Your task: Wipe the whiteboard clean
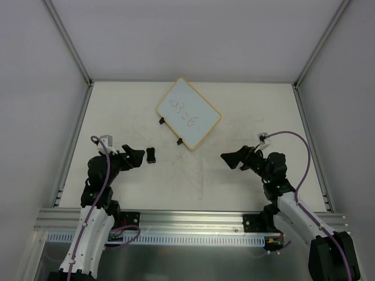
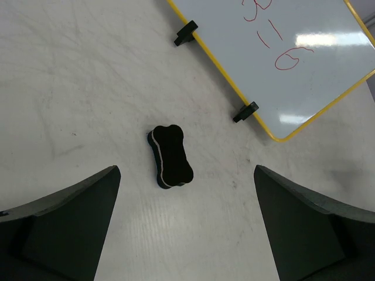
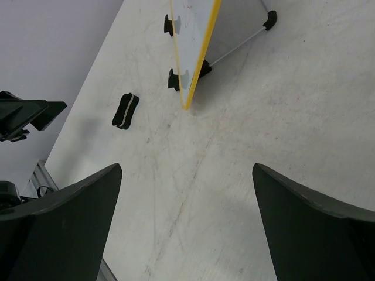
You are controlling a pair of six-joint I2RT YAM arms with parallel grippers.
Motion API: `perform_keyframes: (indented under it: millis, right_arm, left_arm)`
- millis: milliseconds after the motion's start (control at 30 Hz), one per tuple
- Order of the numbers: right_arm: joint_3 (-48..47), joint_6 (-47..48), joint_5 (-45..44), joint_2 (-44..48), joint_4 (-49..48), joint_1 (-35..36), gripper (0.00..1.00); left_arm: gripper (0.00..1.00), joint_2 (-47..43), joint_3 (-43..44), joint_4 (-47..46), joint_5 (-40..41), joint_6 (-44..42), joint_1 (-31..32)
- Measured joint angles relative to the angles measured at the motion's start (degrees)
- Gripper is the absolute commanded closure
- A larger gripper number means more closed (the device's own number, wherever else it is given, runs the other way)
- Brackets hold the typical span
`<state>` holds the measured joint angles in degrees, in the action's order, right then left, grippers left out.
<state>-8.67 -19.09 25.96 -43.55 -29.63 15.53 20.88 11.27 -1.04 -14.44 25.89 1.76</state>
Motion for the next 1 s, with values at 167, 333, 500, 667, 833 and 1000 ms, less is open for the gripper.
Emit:
perform_keyframes:
  millis: [167, 333, 500, 667, 833, 1000]
  right_arm:
    - [0.0, -0.13, -0.02, 0.59, -0.59, 0.0, 0.01]
    - [0.13, -1.77, -1.75, -0.46, -2.36, 0.11, 0.01]
    - [1.03, -3.21, -1.64, -5.73, -7.17, 0.15, 0.01]
    - [-0.33, -4.33, 2.95, -13.27, -12.24, 0.22, 0.01]
    - [-3.1, -5.11, 4.42, -18.14, -17.53, 0.33, 0.01]
    - [-7.48, -4.66, 3.85, -23.71, -20.37, 0.48, 0.01]
  left_arm:
    - [0.01, -0.04, 0.0, 0.04, 0.13, 0.0, 0.0]
    - [0.01, -1.11, 0.0, 0.07, 0.13, 0.0, 0.0]
    - [0.01, -1.9, 0.0, 0.04, 0.13, 0.0, 0.0]
    - [0.01, -1.2, 0.04, 0.52, 3.08, 0.07, 0.0]
    - [0.01, 1.05, 0.11, 1.05, 4.5, 0.07, 0.0]
    - [0.01, 1.4, 0.17, 1.03, 4.52, 0.07, 0.0]
